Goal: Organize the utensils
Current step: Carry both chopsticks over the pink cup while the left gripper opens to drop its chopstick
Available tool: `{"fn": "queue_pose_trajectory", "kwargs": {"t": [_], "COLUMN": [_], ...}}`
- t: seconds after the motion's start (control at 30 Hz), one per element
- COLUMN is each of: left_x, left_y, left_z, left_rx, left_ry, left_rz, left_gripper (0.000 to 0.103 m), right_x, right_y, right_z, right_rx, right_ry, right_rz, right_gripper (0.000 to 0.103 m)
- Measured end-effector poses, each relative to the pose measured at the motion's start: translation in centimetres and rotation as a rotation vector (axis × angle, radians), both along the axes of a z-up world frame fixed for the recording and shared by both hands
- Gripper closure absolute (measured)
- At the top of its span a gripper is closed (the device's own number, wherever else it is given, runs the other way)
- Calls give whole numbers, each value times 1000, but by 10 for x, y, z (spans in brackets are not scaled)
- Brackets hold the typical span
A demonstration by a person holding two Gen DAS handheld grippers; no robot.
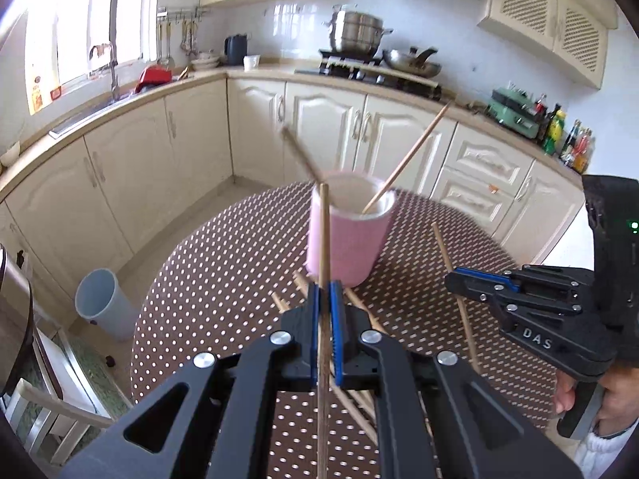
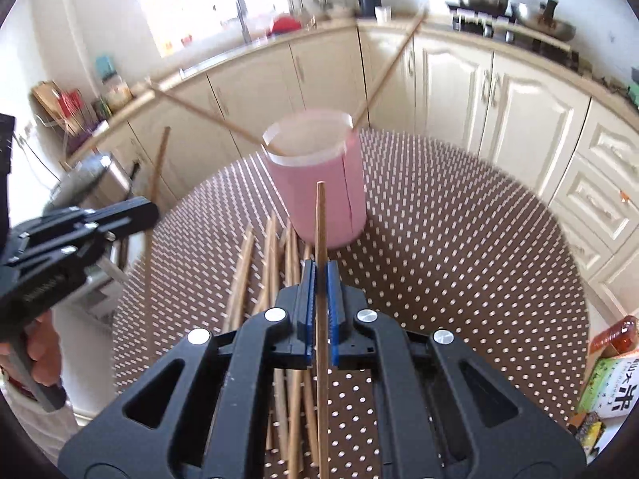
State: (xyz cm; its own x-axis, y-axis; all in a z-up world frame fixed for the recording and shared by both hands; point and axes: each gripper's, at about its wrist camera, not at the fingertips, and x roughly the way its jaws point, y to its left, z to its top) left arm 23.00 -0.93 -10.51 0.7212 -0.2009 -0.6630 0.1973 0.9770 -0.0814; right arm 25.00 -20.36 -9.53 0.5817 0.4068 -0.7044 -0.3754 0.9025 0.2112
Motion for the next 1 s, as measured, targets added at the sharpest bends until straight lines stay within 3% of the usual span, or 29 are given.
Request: {"fn": "queue_pose_trajectory", "kwargs": {"t": [0.2,0.5,1.0], "left_x": [-22,-41,-13], "left_y": [-7,-15,-36], "left_z": [31,69,123], "left_rx": [-30,-74,-107], "left_ry": [-76,-172,-278], "left_rz": [-4,14,8], "left_gripper": [97,97,97], "right_x": [-32,-52,-26], "right_y": [-10,-10,6], "right_z": [43,81,123], "right_rx": [47,97,160], "right_ry": [-127,-264,-432], "right_rz": [-21,-43,-85], "right_gripper": [97,97,97]}}
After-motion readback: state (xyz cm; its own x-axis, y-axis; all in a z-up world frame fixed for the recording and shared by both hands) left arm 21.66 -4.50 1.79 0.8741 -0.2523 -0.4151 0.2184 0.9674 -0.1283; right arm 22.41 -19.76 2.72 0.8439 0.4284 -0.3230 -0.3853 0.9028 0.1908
